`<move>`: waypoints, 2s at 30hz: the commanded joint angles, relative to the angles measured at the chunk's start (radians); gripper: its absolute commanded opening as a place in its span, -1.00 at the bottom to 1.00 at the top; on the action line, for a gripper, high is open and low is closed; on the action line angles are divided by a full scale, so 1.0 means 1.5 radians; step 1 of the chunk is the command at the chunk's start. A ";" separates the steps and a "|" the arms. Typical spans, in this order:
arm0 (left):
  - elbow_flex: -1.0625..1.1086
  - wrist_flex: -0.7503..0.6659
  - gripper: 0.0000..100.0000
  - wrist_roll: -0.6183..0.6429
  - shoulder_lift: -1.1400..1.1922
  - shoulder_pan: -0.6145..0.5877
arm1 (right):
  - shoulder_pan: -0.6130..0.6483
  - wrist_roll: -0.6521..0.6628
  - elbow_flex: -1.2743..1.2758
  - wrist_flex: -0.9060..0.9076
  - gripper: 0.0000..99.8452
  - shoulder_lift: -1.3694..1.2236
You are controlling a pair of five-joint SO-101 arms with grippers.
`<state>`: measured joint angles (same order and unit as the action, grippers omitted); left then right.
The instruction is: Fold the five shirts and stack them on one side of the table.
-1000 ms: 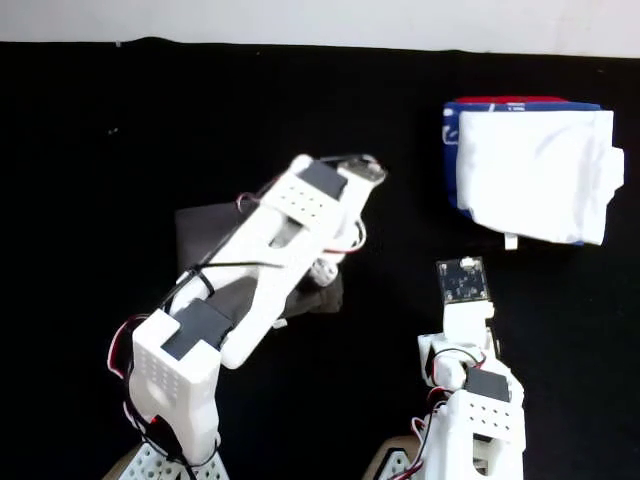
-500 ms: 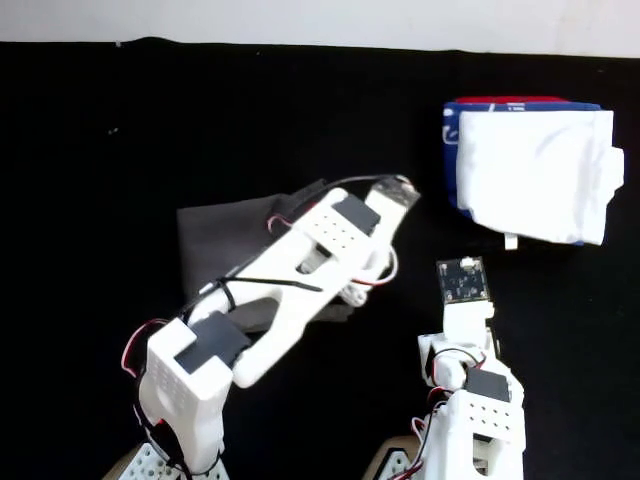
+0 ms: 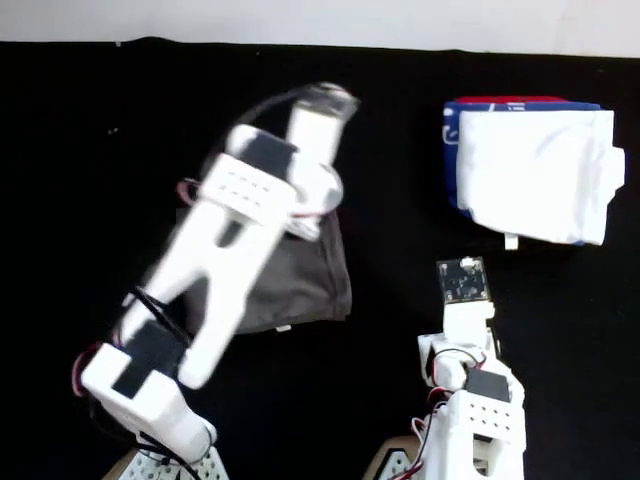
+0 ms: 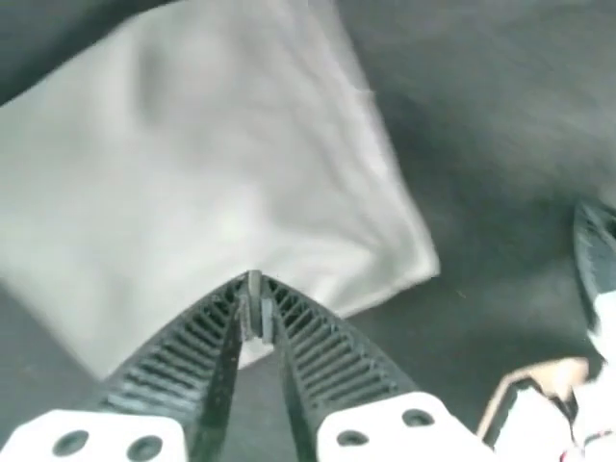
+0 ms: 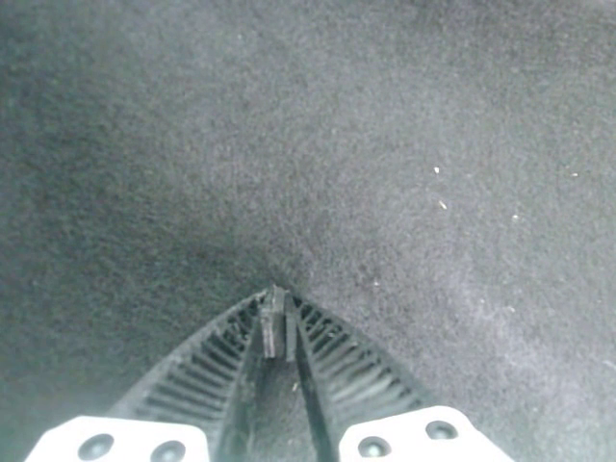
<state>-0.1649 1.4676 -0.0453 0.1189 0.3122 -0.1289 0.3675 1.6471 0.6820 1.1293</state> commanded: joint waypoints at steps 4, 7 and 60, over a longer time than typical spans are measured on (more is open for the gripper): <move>0.070 -0.183 -0.98 0.004 0.051 -0.110 | -0.017 -0.005 0.011 -0.014 -0.99 -0.001; 0.082 -0.277 -0.98 0.005 0.096 -0.139 | -0.017 -0.005 0.011 -0.014 -0.99 -0.001; 0.790 -0.292 -0.98 -0.147 -0.643 -0.419 | -0.017 -0.005 0.011 -0.012 -0.99 -0.001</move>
<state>0.8600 1.0948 -0.2386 -0.6590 -0.2094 -0.1289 0.3675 1.6471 0.6820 1.1293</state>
